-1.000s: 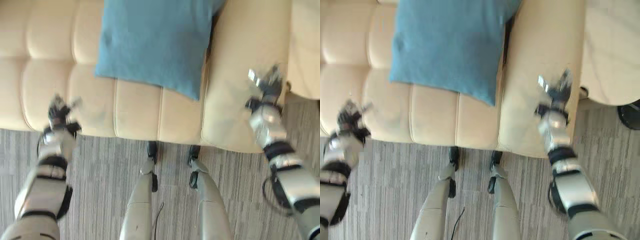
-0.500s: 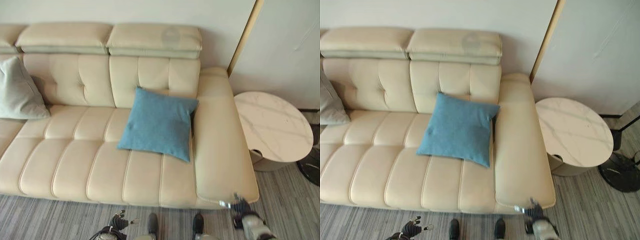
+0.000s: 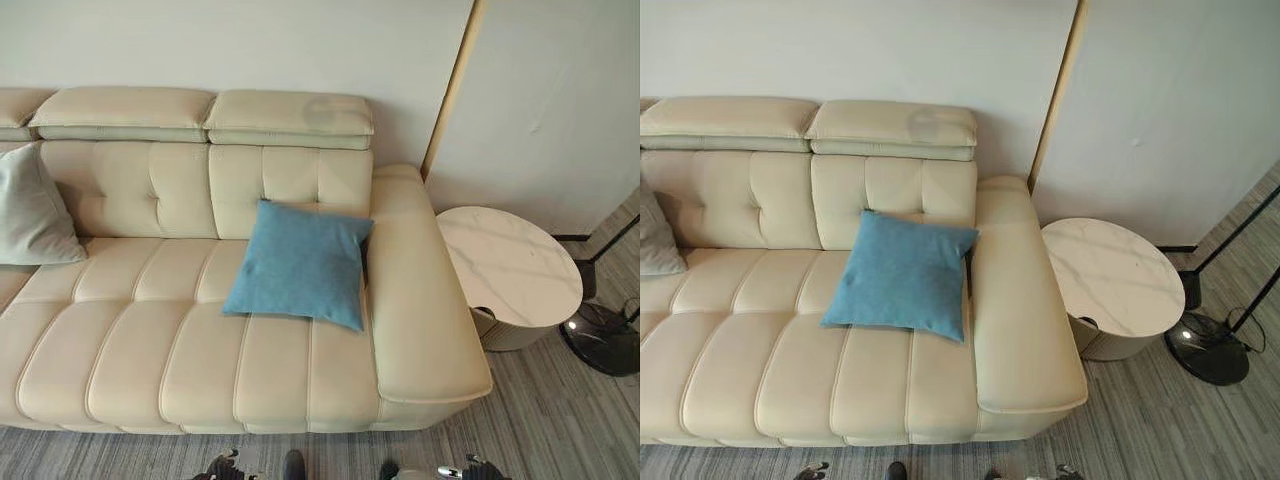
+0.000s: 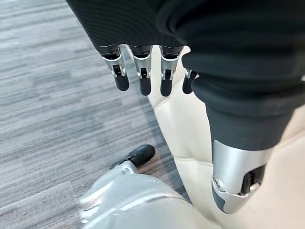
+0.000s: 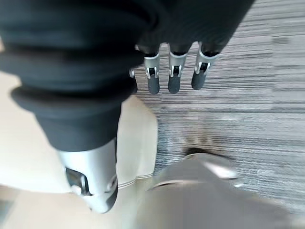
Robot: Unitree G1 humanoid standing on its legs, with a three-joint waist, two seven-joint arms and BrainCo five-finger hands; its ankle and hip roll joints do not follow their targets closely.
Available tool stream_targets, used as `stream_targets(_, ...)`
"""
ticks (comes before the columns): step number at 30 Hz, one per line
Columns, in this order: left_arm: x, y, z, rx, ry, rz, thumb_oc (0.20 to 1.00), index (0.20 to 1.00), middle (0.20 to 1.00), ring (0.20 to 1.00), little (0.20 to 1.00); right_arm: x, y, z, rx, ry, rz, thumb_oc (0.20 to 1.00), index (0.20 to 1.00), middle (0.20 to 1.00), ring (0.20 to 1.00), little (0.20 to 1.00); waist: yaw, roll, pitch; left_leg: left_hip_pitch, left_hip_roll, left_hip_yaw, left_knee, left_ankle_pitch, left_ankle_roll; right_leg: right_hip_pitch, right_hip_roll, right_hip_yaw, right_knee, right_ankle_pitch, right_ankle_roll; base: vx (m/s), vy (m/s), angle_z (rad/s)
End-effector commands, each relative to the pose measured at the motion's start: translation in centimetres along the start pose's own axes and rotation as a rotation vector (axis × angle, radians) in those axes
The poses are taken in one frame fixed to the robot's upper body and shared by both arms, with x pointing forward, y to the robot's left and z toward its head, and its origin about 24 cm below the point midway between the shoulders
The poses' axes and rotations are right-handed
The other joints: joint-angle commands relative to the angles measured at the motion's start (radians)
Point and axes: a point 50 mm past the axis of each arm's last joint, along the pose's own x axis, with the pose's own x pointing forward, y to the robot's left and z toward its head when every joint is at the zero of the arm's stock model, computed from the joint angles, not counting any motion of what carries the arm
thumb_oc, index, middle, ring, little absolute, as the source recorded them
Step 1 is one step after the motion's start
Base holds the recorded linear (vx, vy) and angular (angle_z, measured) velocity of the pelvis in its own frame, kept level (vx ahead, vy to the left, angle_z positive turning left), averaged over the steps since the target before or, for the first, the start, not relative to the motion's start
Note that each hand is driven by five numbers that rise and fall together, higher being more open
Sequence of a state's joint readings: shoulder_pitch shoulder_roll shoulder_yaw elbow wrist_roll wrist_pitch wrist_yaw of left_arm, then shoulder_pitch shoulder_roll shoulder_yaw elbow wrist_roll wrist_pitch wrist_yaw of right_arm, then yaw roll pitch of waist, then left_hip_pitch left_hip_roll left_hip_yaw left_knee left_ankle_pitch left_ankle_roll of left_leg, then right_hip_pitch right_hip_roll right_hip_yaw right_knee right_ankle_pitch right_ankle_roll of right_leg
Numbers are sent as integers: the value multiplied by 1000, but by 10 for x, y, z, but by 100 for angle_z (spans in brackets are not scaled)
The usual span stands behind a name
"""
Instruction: Pick up all the scattered cushions and arrange them neatly on the sofa.
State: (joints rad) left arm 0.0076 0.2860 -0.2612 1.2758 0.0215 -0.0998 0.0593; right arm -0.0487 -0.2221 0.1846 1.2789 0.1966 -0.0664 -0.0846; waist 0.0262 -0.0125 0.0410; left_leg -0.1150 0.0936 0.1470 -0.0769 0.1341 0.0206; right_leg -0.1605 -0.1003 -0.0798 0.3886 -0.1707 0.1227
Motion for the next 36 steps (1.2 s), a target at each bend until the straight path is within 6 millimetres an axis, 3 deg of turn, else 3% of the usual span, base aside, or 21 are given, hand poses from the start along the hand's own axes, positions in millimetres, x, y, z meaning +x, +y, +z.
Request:
stream_targets(1, 4, 9, 13, -23, -13, 39, 1000, 1000, 1000, 1000, 1000, 3, 0, 23, 9, -76, -13, 1000, 1000, 1000, 1000, 1000, -4, -10, 23, -42, -34, -56, 10, -23, -77, 189, 3, 31, -343, 77, 2, -24, -27, -34)
stream_targets(6, 2, 4, 3, -59, 28, 38, 1000, 1000, 1000, 1000, 1000, 2, -5, 20, 4, -62, -29, 1000, 1000, 1000, 1000, 1000, -4, 6, 44, -59, 10, -69, 24, 16, -108, 202, 45, 18, -359, 55, -33, -147, -191, -14)
stream_targets(7, 6, 44, 23, -99, 28, 104, 1000, 1000, 1000, 1000, 1000, 3, -11, 17, -41, -49, -22, 1000, 1000, 1000, 1000, 1000, -34, 20, 25, -44, 32, -53, 15, 27, -119, 204, 57, 26, -361, 51, -36, -95, -178, 6)
stream_targets(10, 7, 56, 34, -128, 5, 122, 1000, 1000, 1000, 1000, 1000, 3, -14, 12, -92, -14, -24, 1000, 1000, 1000, 1000, 1000, -49, 27, 14, -38, 48, -42, 13, 44, -130, 209, 62, 26, -365, 54, -40, -38, -106, -7)
stream_targets(14, 6, 66, 36, -175, 19, 132, 1000, 1000, 1000, 1000, 1000, 2, -29, 3, -168, 40, -50, 1000, 1000, 1000, 1000, 1000, -69, 10, 8, -28, 10, -52, 148, -73, -100, 173, 38, 30, -339, 80, -48, -97, -71, -29)
stream_targets(17, 6, 64, 37, -171, 21, 111, 1000, 1000, 1000, 1000, 1000, 1, -37, -3, -196, 72, -63, 1000, 1000, 1000, 1000, 1000, -89, 12, -12, 35, -33, -41, 200, -167, -80, 159, 37, 34, -339, 86, -50, -29, -14, -4)
stream_targets(21, 7, 59, 35, -123, 33, 84, 1000, 1000, 1000, 1000, 1000, -1, -42, -14, -203, 115, -70, 1000, 1000, 1000, 1000, 1000, -116, 41, -48, 105, -30, -25, 109, -154, -81, 163, 58, 26, -364, 93, -47, 36, 41, 13)
stream_targets(28, 7, 50, 30, -108, 41, 65, 1000, 1000, 1000, 1000, 1000, -3, -35, -22, -198, 131, -47, 1000, 1000, 1000, 1000, 1000, -112, 42, -71, 157, -32, -40, 5, -130, -88, 195, 50, 8, -405, 110, -34, -2, 33, 4)
stream_targets(32, 8, 36, 30, -101, 34, 49, 1000, 1000, 1000, 1000, 1000, -2, -31, -19, -176, 119, -45, 1000, 1000, 1000, 1000, 1000, -108, 38, -69, 160, -34, -47, 3, -127, -85, 204, 46, 4, -406, 111, -31, -17, 28, 2)
stream_targets(34, 8, 10, 30, -101, 7, 3, 1000, 1000, 1000, 1000, 1000, -2, -23, -21, -159, 121, -34, 1000, 1000, 1000, 1000, 1000, -97, 30, -62, 163, -41, -51, 6, -131, -78, 212, 42, 1, -406, 113, -30, -28, 38, 3)
stream_targets(36, 7, 9, 26, -136, 34, 19, 1000, 1000, 1000, 1000, 1000, -2, -19, -18, -152, 108, -26, 1000, 1000, 1000, 1000, 1000, -89, 25, -56, 162, -44, -54, 6, -130, -75, 212, 39, -1, -408, 116, -28, -35, 28, 11)
